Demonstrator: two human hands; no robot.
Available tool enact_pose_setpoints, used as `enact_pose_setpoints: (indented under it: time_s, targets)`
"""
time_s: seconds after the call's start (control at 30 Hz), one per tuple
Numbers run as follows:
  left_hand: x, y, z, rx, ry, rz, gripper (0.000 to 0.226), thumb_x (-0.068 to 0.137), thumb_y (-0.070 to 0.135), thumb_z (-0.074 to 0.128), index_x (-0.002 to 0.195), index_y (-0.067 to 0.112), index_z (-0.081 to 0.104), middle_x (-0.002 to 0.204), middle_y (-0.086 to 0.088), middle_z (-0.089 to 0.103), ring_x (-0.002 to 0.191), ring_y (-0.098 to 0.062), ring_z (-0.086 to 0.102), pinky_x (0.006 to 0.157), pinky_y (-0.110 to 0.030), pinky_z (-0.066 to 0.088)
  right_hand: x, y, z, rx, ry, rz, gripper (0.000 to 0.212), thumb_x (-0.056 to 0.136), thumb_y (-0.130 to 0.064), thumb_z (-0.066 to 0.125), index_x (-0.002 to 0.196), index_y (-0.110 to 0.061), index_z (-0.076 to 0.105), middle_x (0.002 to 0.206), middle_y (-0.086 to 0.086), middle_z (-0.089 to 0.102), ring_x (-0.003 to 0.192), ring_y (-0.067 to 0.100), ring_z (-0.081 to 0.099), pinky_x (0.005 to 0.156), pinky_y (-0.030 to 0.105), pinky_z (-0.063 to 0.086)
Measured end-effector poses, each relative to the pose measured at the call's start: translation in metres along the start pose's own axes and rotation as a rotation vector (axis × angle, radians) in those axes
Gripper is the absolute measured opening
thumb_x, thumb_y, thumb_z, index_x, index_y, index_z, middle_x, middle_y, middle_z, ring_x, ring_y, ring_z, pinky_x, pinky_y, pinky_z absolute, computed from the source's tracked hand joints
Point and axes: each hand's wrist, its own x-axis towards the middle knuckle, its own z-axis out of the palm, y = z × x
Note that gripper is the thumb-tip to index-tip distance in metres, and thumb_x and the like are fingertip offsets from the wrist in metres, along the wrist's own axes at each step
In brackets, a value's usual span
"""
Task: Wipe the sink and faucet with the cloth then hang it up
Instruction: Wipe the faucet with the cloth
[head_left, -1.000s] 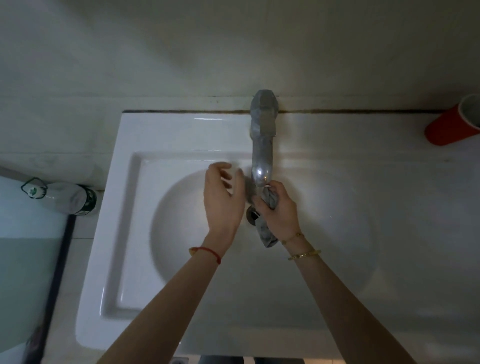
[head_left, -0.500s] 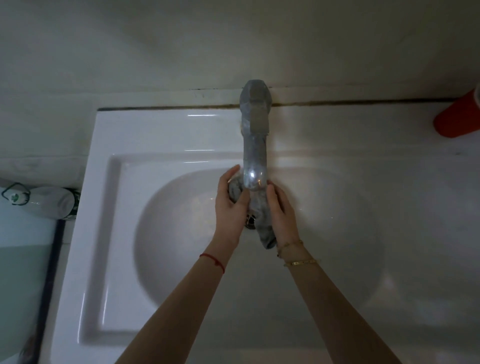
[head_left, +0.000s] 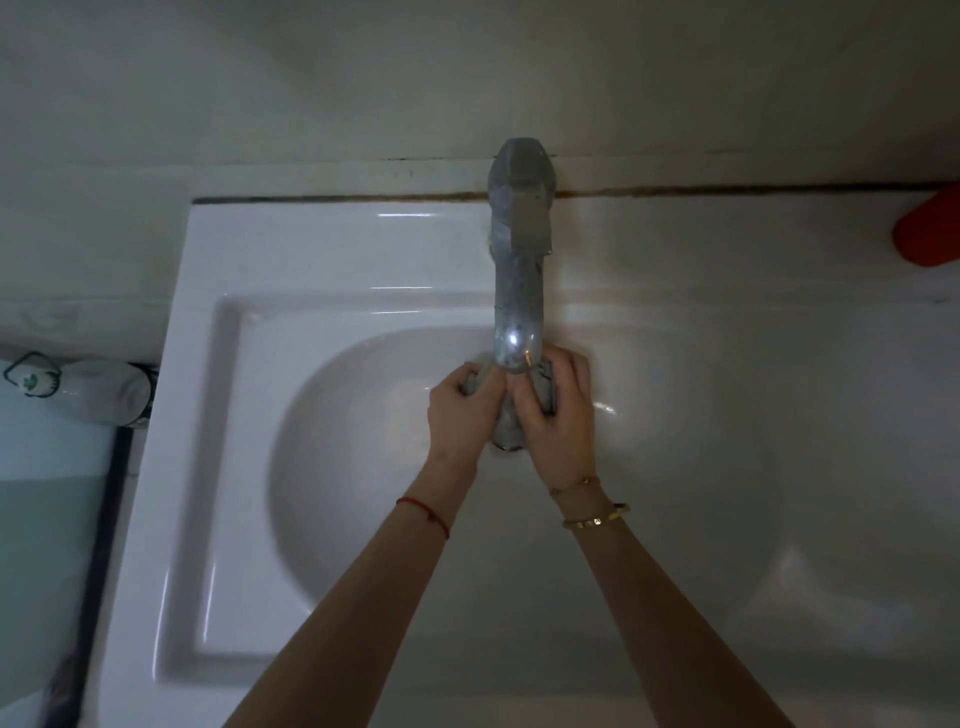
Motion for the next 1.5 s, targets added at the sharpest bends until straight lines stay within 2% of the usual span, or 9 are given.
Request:
enact_pose_setpoints:
  time_s: [0.17, 0.3, 0.43, 0.67, 0.97, 1.1, 1.2, 1.37, 1.5]
  targets:
    - [-0.008, 0.002, 0.002, -0.078, -0.020, 0.206, 0.028, 0.076, 0.027, 0.078, 0.086, 0.006, 0.063, 0.069, 0.004, 0.061, 0.067, -0.013, 0.060, 0.063, -0.032, 0.055, -0.009, -0.003, -0.004, 0.110, -0.141, 0.389, 0.050, 0.086, -0.068, 0.047, 0.125, -0.037, 0.054, 0.124, -0.003, 0.060, 0.103, 0.013, 0.065, 0.076, 0.029, 0.060]
    - [-0.014, 0.001, 0.004, 0.090, 0.010, 0.378, 0.033, 0.081, 0.042, 0.070, 0.095, 0.015, 0.060, 0.080, 0.005, 0.064, 0.071, -0.008, 0.062, 0.063, -0.020, 0.052, -0.009, -0.018, -0.008, 0.194, -0.135, 0.406, 0.038, 0.093, -0.055, 0.045, 0.124, -0.034, 0.054, 0.111, -0.001, 0.066, 0.087, 0.015, 0.070, 0.051, 0.031, 0.058]
    - [-0.015, 0.000, 0.009, 0.176, 0.101, 0.410, 0.024, 0.088, 0.043, 0.062, 0.086, 0.020, 0.056, 0.073, 0.003, 0.059, 0.064, -0.010, 0.055, 0.058, -0.030, 0.050, -0.003, -0.027, 0.005, 0.187, 0.041, 0.329, 0.014, 0.095, -0.039, 0.057, 0.086, -0.029, 0.059, 0.072, -0.012, 0.064, 0.064, 0.002, 0.062, 0.050, 0.022, 0.051]
    - [-0.016, 0.009, 0.015, -0.057, 0.059, 0.280, 0.038, 0.091, 0.032, 0.063, 0.079, -0.003, 0.054, 0.067, -0.024, 0.053, 0.062, -0.016, 0.048, 0.057, -0.034, 0.043, 0.004, -0.025, 0.023, 0.239, 0.219, 0.268, 0.040, 0.079, -0.025, 0.053, 0.041, -0.030, 0.043, 0.040, -0.014, 0.042, 0.043, 0.001, 0.035, 0.048, 0.022, 0.032]
    - [-0.004, 0.002, 0.011, 0.074, 0.017, 0.164, 0.042, 0.086, 0.023, 0.069, 0.059, 0.002, 0.045, 0.052, -0.004, 0.040, 0.050, -0.007, 0.037, 0.047, -0.023, 0.035, 0.001, -0.002, 0.016, 0.018, 0.100, 0.094, 0.039, 0.092, -0.026, 0.049, 0.055, -0.026, 0.036, 0.047, -0.014, 0.040, 0.044, 0.001, 0.043, 0.047, 0.011, 0.031]
    - [-0.004, -0.003, 0.003, 0.085, 0.073, 0.127, 0.022, 0.087, 0.029, 0.071, 0.083, 0.014, 0.055, 0.075, 0.000, 0.060, 0.068, -0.011, 0.057, 0.062, -0.022, 0.053, 0.007, 0.000, 0.003, 0.049, 0.017, 0.076, 0.007, 0.092, -0.025, 0.059, 0.098, -0.021, 0.057, 0.090, -0.006, 0.064, 0.083, 0.002, 0.062, 0.070, 0.022, 0.050]
    - [-0.004, -0.006, 0.000, -0.071, 0.067, -0.023, 0.026, 0.082, 0.024, 0.077, 0.096, 0.026, 0.056, 0.098, 0.000, 0.066, 0.095, -0.021, 0.068, 0.086, -0.045, 0.060, 0.008, -0.005, -0.003, 0.230, 0.001, 0.167, 0.043, 0.088, -0.012, 0.069, 0.128, -0.016, 0.054, 0.123, -0.001, 0.063, 0.112, 0.009, 0.061, 0.091, 0.021, 0.051]
    - [-0.009, -0.006, 0.006, -0.201, -0.023, -0.042, 0.035, 0.079, 0.029, 0.076, 0.106, 0.009, 0.065, 0.104, -0.016, 0.070, 0.096, -0.027, 0.069, 0.087, -0.042, 0.059, 0.006, -0.006, -0.003, 0.404, -0.023, 0.216, 0.024, 0.083, -0.016, 0.066, 0.106, -0.023, 0.066, 0.110, 0.005, 0.068, 0.105, 0.020, 0.066, 0.090, 0.035, 0.055]
    - [-0.014, -0.002, 0.015, 0.063, 0.014, 0.089, 0.019, 0.101, 0.026, 0.054, 0.082, 0.022, 0.055, 0.070, 0.003, 0.056, 0.058, 0.004, 0.055, 0.054, -0.011, 0.044, 0.006, -0.005, 0.003, 0.198, 0.053, 0.119, 0.007, 0.086, -0.020, 0.062, 0.093, -0.018, 0.061, 0.089, 0.000, 0.065, 0.083, 0.013, 0.063, 0.075, 0.030, 0.054]
